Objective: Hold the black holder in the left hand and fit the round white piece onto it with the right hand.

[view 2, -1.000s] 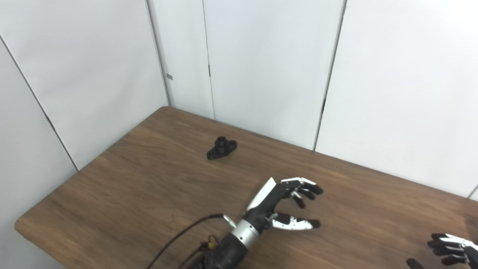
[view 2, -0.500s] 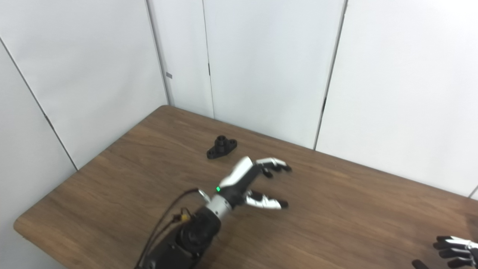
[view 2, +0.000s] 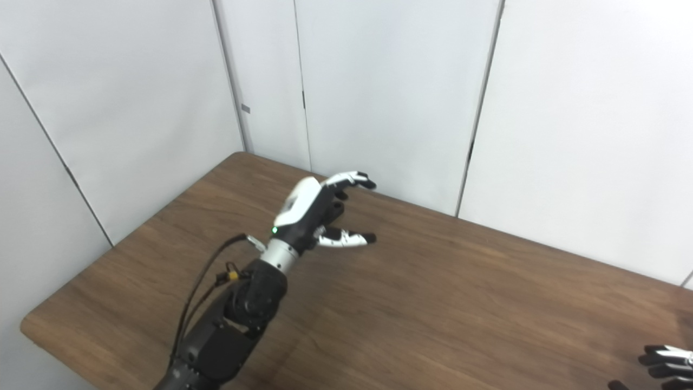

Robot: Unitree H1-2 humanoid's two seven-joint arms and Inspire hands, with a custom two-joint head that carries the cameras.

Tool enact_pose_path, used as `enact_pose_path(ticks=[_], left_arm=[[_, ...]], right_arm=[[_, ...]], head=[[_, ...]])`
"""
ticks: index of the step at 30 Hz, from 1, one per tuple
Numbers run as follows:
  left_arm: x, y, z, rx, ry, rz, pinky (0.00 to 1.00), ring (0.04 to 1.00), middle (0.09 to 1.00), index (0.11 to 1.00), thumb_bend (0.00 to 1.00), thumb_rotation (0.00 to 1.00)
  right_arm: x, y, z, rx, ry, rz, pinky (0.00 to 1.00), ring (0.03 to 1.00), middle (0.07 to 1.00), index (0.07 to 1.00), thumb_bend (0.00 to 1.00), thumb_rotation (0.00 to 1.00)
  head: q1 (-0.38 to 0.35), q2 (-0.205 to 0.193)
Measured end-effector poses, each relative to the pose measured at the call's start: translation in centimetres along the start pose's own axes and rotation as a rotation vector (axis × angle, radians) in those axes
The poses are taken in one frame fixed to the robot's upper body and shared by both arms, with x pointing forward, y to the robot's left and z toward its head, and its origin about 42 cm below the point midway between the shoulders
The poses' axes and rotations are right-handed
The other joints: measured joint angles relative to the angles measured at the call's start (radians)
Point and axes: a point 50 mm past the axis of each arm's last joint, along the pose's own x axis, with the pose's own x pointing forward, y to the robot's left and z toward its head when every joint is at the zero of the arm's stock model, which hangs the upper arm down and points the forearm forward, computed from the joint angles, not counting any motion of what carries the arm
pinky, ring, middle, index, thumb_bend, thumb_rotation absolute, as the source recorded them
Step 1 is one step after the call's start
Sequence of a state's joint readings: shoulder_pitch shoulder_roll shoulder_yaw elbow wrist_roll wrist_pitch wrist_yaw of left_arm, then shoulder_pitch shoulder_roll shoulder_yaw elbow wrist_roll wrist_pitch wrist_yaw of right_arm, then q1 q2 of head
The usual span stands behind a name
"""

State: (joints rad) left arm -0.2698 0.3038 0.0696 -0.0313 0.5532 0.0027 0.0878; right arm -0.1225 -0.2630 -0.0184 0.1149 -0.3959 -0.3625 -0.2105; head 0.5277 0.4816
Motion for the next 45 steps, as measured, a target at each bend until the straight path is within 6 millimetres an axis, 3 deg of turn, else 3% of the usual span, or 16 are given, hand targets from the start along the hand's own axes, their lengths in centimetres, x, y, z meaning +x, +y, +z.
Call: enact_pose_path(ticks=[7,13,17,21,24,29,45], left_arm=[[0.9,2.1,-0.4,0.06,-0.002,0.053,0.66,0.81,0.839,0.697,0.82,0.03],[1.2,2.7,-0.6,0.109,0.001,0.091,0.7,0.875,0.877,0.704,0.88,0.08],[1.4,3.1,-1.1,0.162,0.049,0.101,0.81,0.981,0.971,0.734,0.98,0.16],[1.7,3.5,-1.8,0.214,0.103,0.103,0.96,1.0,0.999,0.747,1.0,0.21],[2.3,3.4,-2.7,0.227,0.135,0.109,1.0,1.0,1.0,0.743,1.0,0.25],[2.6,2.9,-3.8,0.294,0.17,0.138,0.98,1.0,1.0,0.753,1.0,0.33],[3.0,1.9,-6.5,0.441,0.315,0.056,1.0,1.0,1.0,0.762,1.0,0.37]], right_arm=[[0.0,0.0,0.0,-0.001,0.001,0.0,0.4,0.507,0.623,0.499,0.5,0.15],[0.0,0.0,0.0,-0.001,0.001,0.0,0.4,0.507,0.625,0.499,0.5,0.15],[0.0,-0.1,0.0,-0.002,0.001,-0.001,0.4,0.503,0.622,0.499,0.5,0.15],[-0.1,-0.1,0.0,-0.003,-0.002,-0.001,0.39,0.502,0.625,0.499,0.5,0.15],[-0.1,-0.1,0.0,-0.003,-0.001,-0.002,0.39,0.499,0.622,0.499,0.5,0.15],[-0.1,-0.1,0.0,-0.003,-0.003,-0.003,0.39,0.498,0.621,0.499,0.5,0.15],[-0.5,-0.4,0.0,-0.01,0.001,0.003,0.4,0.498,0.617,0.499,0.5,0.16]], head=[[-0.002,0.002],[-0.003,0.003],[-0.002,0.006],[-0.003,0.009],[-0.003,0.011],[-0.005,0.014],[-0.011,0.031]])
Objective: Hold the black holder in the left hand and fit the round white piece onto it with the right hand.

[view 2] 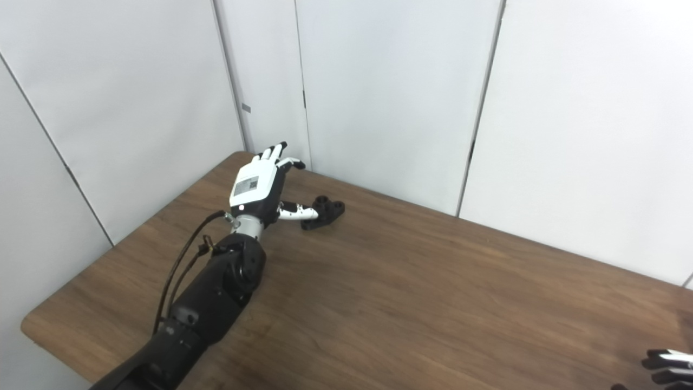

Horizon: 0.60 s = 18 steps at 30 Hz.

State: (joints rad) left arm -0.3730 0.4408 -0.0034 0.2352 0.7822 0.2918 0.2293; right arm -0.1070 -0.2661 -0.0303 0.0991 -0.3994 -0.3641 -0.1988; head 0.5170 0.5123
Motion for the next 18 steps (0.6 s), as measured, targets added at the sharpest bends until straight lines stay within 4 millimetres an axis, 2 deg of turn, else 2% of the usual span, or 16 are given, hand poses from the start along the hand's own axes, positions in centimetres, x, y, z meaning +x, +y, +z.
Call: enact_pose_path(ticks=[8,18], left_arm=[[0.6,-1.3,-0.3,0.03,0.054,-0.079,1.0,1.0,1.0,0.761,1.0,0.39],[0.8,-2.8,-0.6,0.038,0.074,-0.143,1.0,1.0,1.0,0.75,1.0,0.37]], right_arm=[[-0.4,-0.3,0.0,-0.002,0.002,0.004,0.41,0.501,0.619,0.499,0.5,0.16],[-0.7,-0.4,0.1,-0.004,0.004,0.02,0.4,0.501,0.62,0.499,0.5,0.15]], head=[[-0.005,0.009],[-0.011,0.02]])
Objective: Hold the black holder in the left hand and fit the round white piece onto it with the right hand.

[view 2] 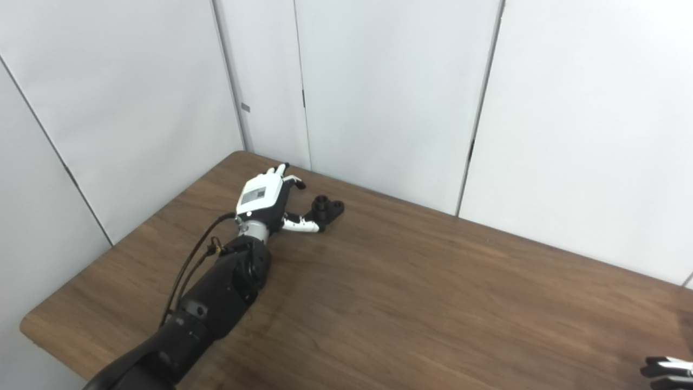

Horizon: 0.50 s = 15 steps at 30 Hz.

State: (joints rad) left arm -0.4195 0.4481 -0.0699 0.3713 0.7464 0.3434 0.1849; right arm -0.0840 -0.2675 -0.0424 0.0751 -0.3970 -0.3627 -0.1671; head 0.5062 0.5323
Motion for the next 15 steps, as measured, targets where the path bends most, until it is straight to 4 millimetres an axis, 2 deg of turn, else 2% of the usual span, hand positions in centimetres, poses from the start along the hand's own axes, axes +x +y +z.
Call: enact_pose_path(ticks=[6,10,15], left_arm=[[0.6,-0.1,0.4,0.012,-0.005,-0.025,1.0,1.0,1.0,0.731,1.0,0.34],[1.1,-0.9,-0.1,0.049,0.009,-0.058,1.0,1.0,1.0,0.728,1.0,0.35],[1.7,-0.9,0.1,0.075,0.002,-0.071,1.0,1.0,1.0,0.702,1.0,0.34]], right_arm=[[-0.1,-0.1,0.0,-0.001,0.0,0.0,0.41,0.504,0.624,0.499,0.5,0.15],[-0.4,-0.2,0.1,-0.002,0.0,0.005,0.4,0.503,0.62,0.499,0.5,0.15],[-0.7,-0.2,0.2,-0.004,0.002,0.007,0.4,0.503,0.62,0.499,0.5,0.15]], head=[[-0.005,0.005],[-0.003,0.008],[-0.008,0.014]])
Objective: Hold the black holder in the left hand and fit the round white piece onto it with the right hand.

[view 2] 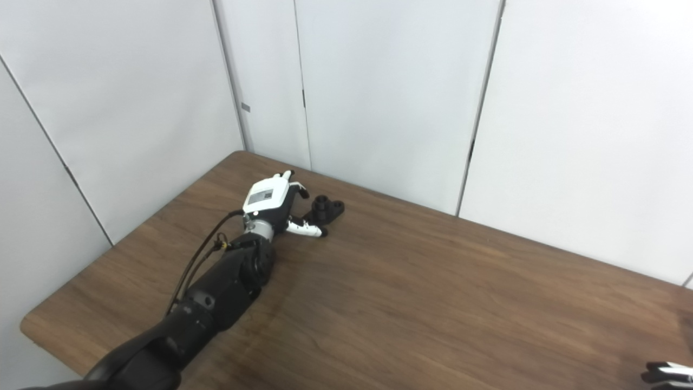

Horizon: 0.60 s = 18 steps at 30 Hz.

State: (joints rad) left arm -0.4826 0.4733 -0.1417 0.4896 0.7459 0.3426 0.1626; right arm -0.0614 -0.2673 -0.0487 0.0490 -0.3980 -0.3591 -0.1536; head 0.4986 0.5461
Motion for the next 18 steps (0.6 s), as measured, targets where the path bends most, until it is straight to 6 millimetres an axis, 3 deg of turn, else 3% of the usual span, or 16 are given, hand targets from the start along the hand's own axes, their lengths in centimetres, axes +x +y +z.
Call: enact_pose_path(ticks=[10,18], left_arm=[[1.6,0.3,0.6,0.031,-0.009,-0.029,1.0,1.0,1.0,0.663,0.95,0.33],[1.9,-0.2,-0.1,-0.01,0.007,-0.062,1.0,1.0,0.952,0.645,0.9,0.33]], right_arm=[[-1.0,-0.1,0.2,0.0,0.035,0.022,0.4,0.505,0.626,0.499,0.5,0.14],[-1.3,-0.1,0.5,0.004,0.042,0.023,0.41,0.504,0.62,0.499,0.5,0.14]], head=[[-0.005,0.012],[-0.014,0.018]])
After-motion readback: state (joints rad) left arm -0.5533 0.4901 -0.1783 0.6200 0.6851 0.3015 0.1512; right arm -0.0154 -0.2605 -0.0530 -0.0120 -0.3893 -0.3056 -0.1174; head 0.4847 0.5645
